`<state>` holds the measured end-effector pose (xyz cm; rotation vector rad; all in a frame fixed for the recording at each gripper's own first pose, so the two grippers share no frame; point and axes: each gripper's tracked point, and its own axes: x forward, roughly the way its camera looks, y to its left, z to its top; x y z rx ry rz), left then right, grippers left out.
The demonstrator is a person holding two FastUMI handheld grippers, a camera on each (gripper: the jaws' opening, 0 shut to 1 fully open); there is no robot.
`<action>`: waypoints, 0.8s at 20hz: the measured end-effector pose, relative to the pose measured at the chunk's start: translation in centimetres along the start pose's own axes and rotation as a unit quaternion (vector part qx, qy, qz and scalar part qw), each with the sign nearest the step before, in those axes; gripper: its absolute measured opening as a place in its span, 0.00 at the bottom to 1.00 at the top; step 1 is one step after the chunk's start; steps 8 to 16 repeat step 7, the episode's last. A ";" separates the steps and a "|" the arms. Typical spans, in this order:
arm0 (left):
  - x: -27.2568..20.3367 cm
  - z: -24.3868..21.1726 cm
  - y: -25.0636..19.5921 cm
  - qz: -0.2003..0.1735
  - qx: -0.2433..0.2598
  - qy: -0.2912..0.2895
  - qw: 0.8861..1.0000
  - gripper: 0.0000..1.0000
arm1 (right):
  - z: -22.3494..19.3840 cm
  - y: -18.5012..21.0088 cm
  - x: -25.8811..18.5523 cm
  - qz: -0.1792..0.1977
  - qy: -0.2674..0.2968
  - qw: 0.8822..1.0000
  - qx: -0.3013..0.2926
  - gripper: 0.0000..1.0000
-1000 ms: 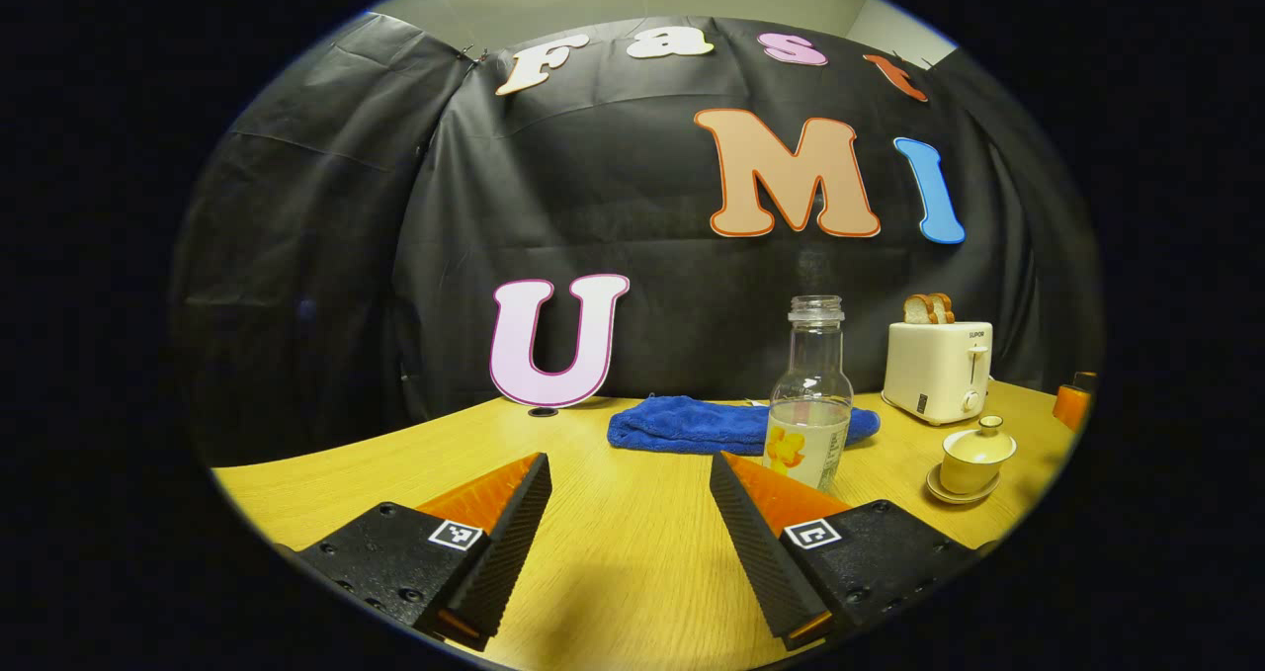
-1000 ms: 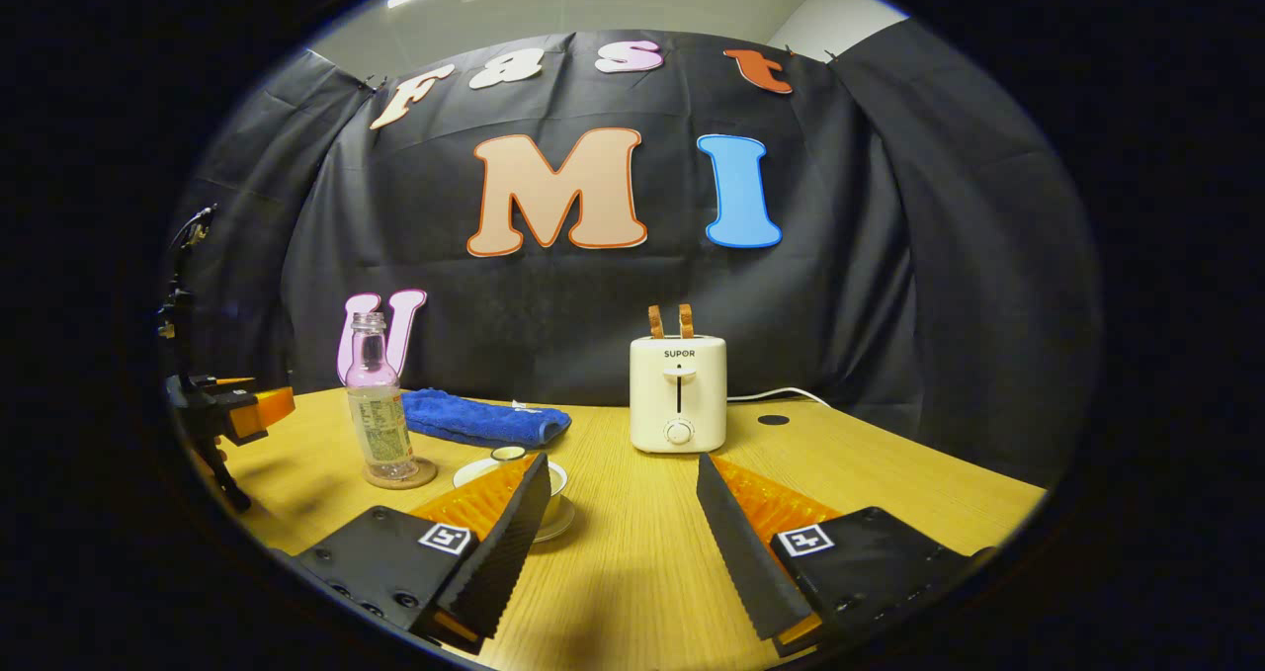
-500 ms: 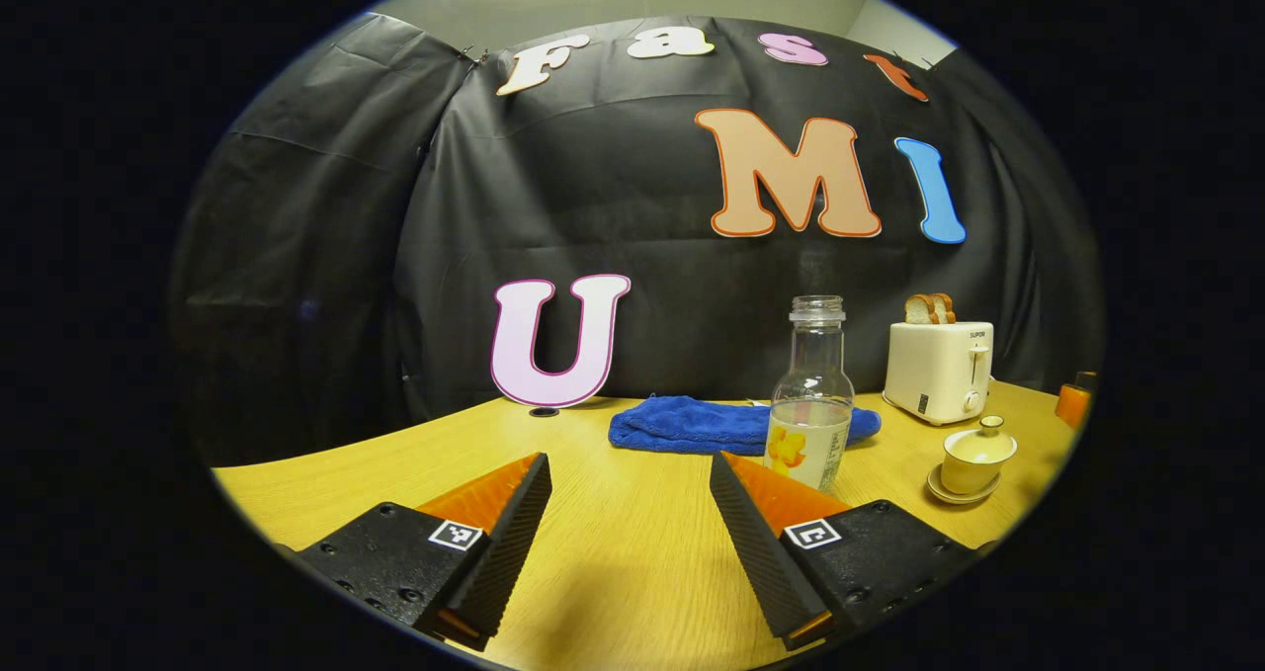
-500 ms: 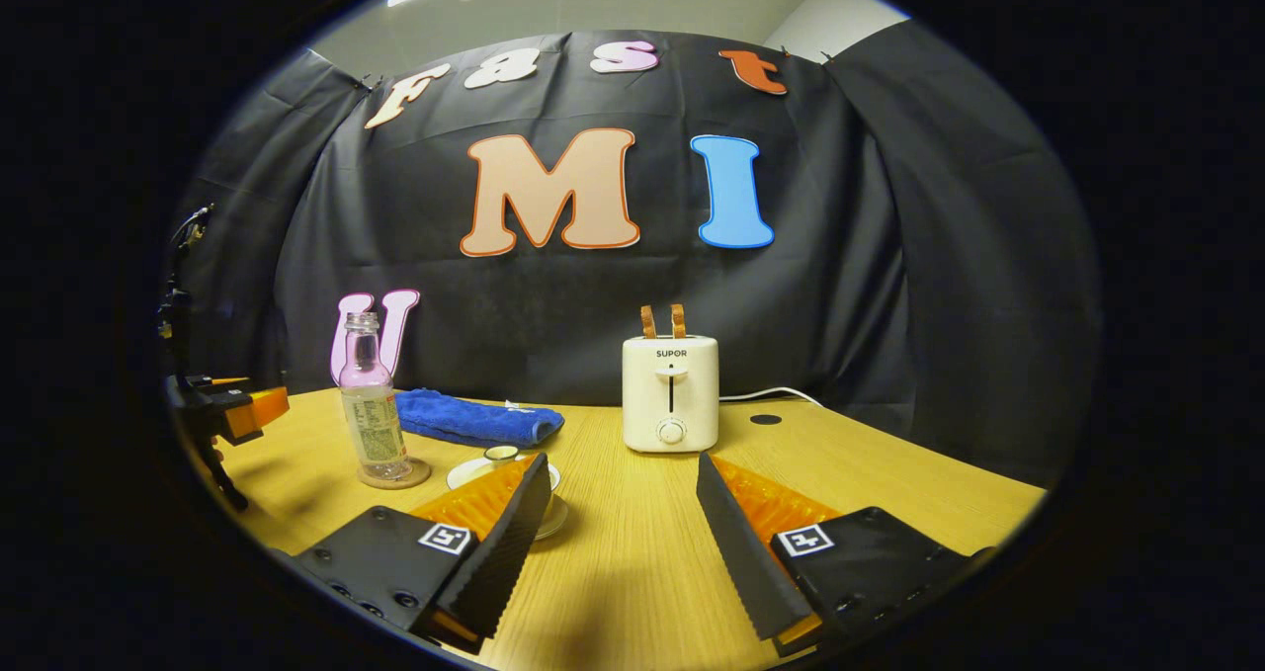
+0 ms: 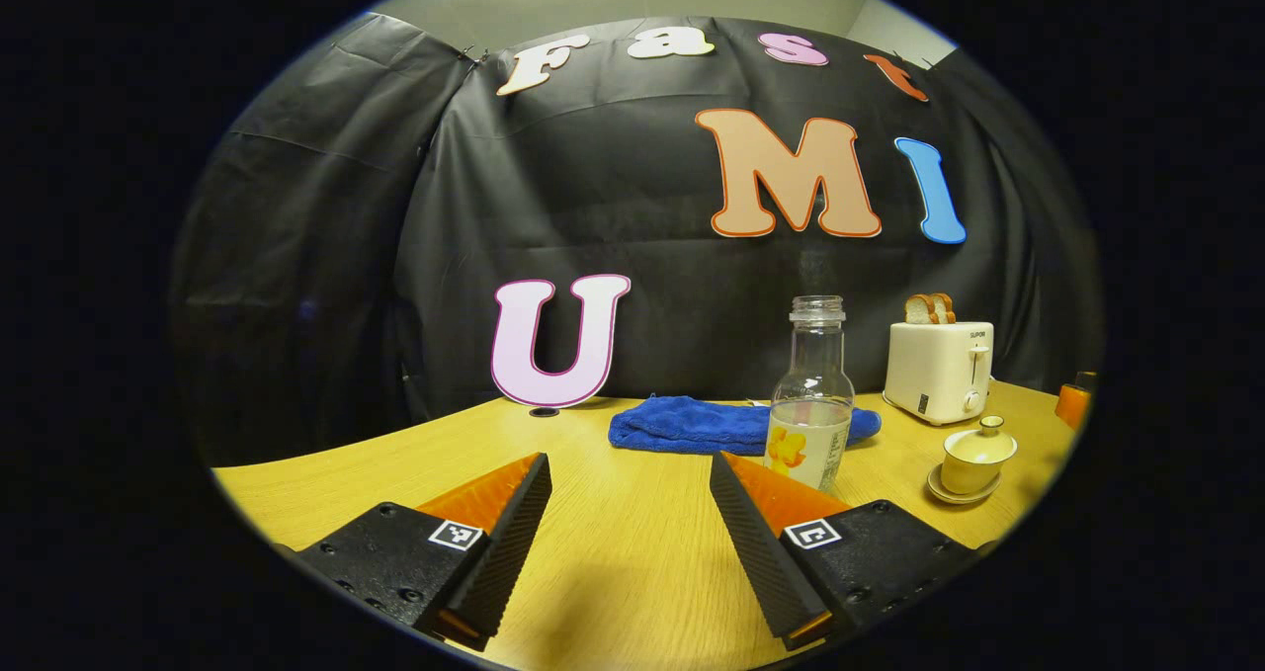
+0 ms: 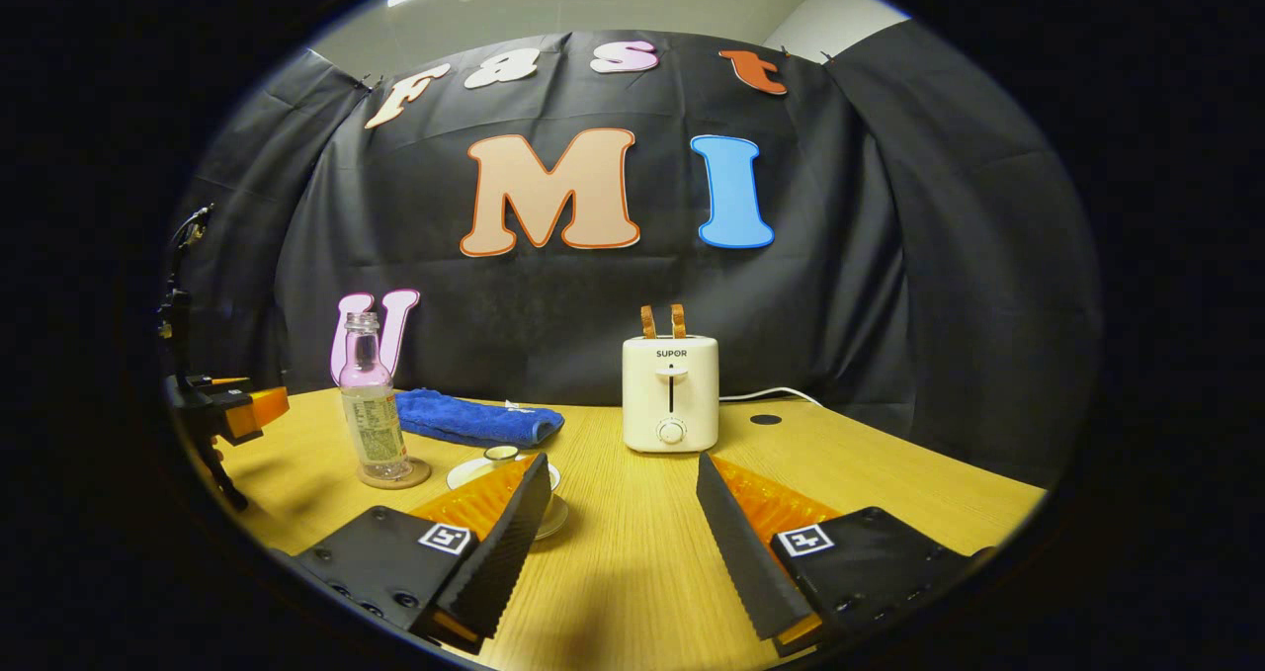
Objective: Open the teacup lid with one hand, grasp the water bottle and pour water into the teacup with the other hand; after pouring, place the water bottle on the coaster and then close the teacup lid.
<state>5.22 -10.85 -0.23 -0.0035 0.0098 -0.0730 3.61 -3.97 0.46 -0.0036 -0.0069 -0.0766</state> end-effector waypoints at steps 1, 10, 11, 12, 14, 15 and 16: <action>-0.1 0.0 0.0 0.000 0.000 0.000 1.000 0.94 | 0.0 0.0 0.0 0.000 0.000 1.000 0.000 0.91; -0.1 0.0 0.0 0.001 0.000 0.000 1.000 0.94 | 0.0 -0.2 0.0 -0.003 0.000 1.000 0.000 0.91; -0.1 0.0 0.0 0.001 0.000 0.000 1.000 0.94 | 0.0 -0.2 0.0 -0.003 0.000 1.000 0.000 0.91; -0.1 0.0 0.0 0.001 0.000 0.000 1.000 0.94 | 0.0 -0.2 0.0 -0.003 0.000 1.000 0.000 0.91; -0.1 0.0 0.0 0.001 0.000 0.000 1.000 0.94 | 0.0 -0.2 0.0 -0.003 0.000 1.000 0.000 0.91; -0.1 0.0 0.0 0.001 0.000 0.000 1.000 0.94 | 0.0 -0.2 0.0 -0.003 0.000 1.000 0.000 0.91; -0.1 0.0 0.0 0.001 0.000 0.000 1.000 0.94 | 0.0 -0.2 0.0 -0.003 0.000 1.000 0.000 0.91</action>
